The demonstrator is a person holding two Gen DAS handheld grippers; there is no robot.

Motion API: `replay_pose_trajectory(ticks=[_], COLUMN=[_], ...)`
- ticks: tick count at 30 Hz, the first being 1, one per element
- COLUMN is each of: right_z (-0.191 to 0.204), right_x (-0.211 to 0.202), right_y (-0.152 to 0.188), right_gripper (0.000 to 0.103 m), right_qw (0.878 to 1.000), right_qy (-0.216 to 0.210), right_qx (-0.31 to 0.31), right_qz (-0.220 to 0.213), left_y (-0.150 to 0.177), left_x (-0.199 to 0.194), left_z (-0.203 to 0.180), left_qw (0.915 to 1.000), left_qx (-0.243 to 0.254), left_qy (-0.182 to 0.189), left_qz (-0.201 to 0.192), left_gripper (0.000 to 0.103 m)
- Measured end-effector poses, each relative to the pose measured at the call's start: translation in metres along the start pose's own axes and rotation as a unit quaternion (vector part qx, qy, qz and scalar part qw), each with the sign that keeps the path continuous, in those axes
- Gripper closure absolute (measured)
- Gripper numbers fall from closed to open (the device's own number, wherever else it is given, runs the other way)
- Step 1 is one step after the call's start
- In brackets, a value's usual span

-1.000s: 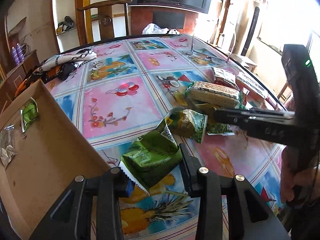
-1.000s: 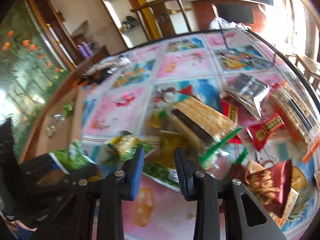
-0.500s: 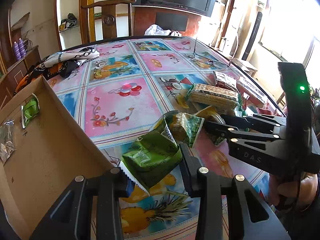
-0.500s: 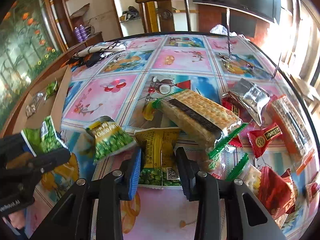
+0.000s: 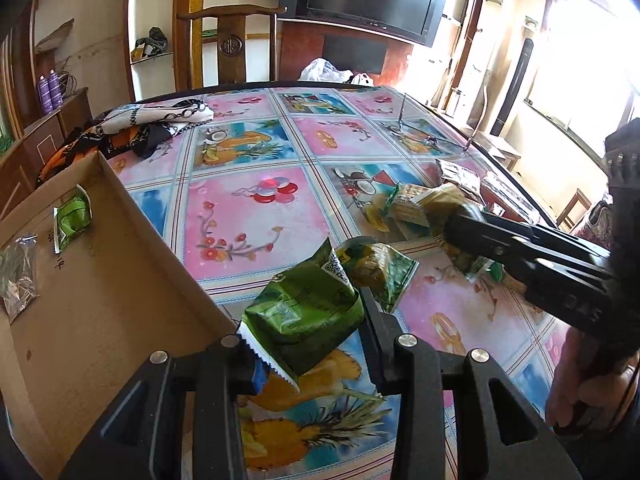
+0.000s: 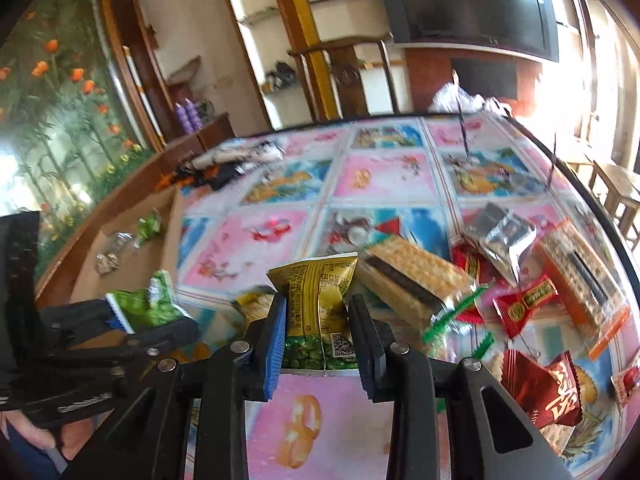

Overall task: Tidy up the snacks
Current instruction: 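Grasp a green pea packet with the left gripper while the right gripper grasps a yellow packet, then carry both packets over the cardboard box with both grippers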

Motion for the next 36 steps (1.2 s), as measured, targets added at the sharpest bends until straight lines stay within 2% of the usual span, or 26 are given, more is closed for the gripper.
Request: replay_pose_trajectory(ticks=[13, 36], right_z=[0.025, 0.035], right_x=[-0.007, -0.006], right_y=[0.002, 0.006], right_gripper=[0.070, 0.070], right_qw=[0.999, 0.998], right_qy=[-0.030, -0.040], right_qx=[-0.028, -0.043], right_qz=[-0.015, -0.014], left_y=[-0.005, -0.012], left_x=[-0.009, -0.022], left_z=[0.008, 0.023], left_qw=[0.9996, 0.9984], left_qx=[-0.020, -0.044], left_qy=[-0.002, -0.002], left_qz=[-0.017, -0.035], left_gripper=[0.067, 0.067])
Point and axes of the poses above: each gripper's, at about its wrist camera, not at the fingertips, and x roughly the way its jaws point, z to its left, y to its underside, the point moved 7 cm from there along x, roughly the way its jaws point, and after that the axes turned 8 degrees about y, right-handed, at the moved point
